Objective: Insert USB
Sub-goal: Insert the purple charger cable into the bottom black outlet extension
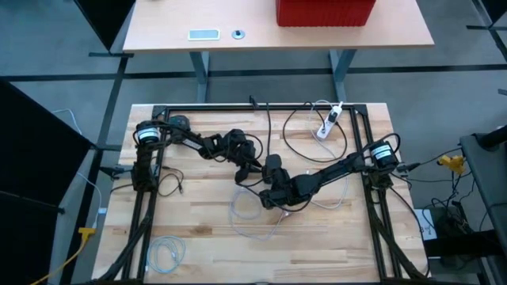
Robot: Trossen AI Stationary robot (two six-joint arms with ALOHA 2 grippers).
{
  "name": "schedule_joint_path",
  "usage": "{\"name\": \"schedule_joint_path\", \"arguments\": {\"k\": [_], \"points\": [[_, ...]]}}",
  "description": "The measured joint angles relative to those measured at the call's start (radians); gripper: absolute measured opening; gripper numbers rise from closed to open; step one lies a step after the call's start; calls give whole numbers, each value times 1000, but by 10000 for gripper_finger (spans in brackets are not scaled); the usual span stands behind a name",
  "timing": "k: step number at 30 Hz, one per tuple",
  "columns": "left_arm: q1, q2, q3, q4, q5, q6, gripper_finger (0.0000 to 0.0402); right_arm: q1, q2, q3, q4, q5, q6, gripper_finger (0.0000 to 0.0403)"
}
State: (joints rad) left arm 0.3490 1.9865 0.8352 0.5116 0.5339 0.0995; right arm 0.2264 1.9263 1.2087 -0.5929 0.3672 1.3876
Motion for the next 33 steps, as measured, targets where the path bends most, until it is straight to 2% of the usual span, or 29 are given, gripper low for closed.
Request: {"name": "schedule_joint_path", "arguments": {"k": [4, 18, 23, 33], "points": [[18, -7, 0, 14, -32, 14, 98, 0, 0, 0, 0, 0, -2, 0], [-16, 127, 12, 232, -92, 16, 8, 0, 0, -2, 2, 1, -11, 0], [-30, 151, 16, 243, -87, -4, 5, 0, 0, -2, 3, -1, -11, 0], [-35, 126, 10, 215, -86, -7, 0, -10, 0, -3, -2, 15, -42, 0]]}}
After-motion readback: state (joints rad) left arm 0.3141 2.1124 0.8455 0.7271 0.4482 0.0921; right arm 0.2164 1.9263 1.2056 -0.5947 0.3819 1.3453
